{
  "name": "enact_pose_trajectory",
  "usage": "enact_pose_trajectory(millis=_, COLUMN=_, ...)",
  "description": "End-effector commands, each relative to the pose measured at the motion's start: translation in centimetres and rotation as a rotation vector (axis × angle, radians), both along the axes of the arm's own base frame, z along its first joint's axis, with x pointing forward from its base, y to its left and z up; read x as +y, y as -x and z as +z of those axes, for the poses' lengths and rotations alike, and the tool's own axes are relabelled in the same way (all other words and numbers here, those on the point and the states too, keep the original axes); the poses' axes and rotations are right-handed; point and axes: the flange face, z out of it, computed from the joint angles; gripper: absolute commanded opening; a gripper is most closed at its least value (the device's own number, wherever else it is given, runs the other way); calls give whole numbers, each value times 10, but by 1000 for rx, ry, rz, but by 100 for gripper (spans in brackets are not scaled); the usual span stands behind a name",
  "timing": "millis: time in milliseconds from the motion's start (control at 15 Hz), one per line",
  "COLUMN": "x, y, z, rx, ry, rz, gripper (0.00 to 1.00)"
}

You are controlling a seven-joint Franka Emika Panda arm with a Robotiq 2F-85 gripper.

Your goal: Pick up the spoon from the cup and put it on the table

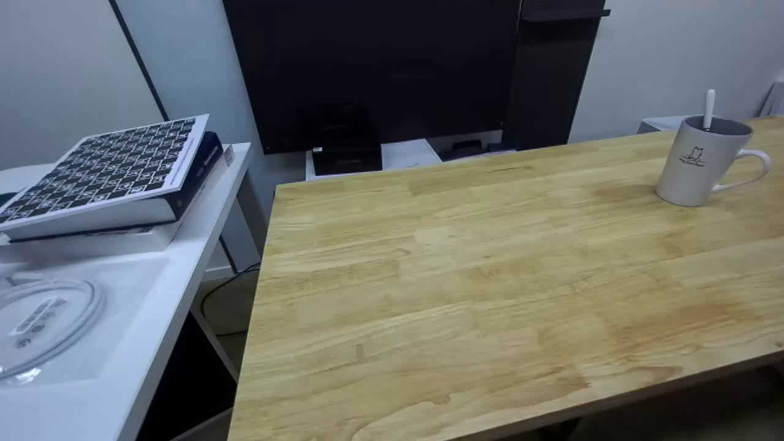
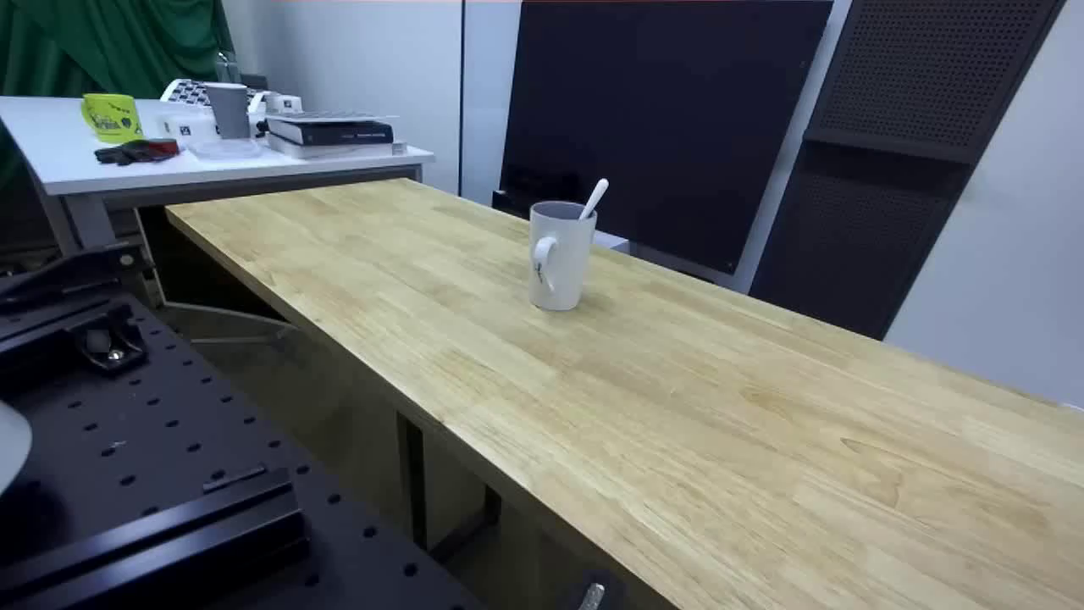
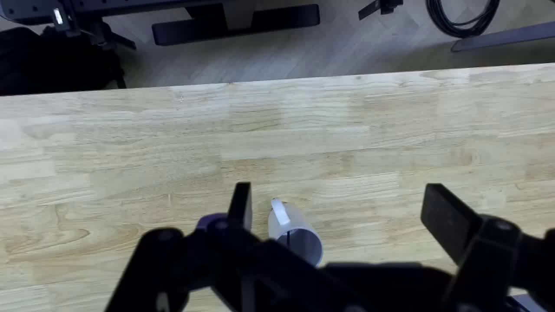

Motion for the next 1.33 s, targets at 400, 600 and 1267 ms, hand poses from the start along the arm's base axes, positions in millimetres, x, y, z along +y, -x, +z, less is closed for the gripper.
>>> enact_pose_trajectory(millis=400, x=0, y=0, z=1, rx=-2, ry=0, rz=0, gripper=100)
enact_pose_trajectory(millis=600, x=0, y=0, z=1, rx=-2, ry=0, rz=0, gripper=100)
enact_pose_trajectory(millis=1267, x=-19, y=-92, z=-31, rx=32, ry=5, rz=-53, gripper=100)
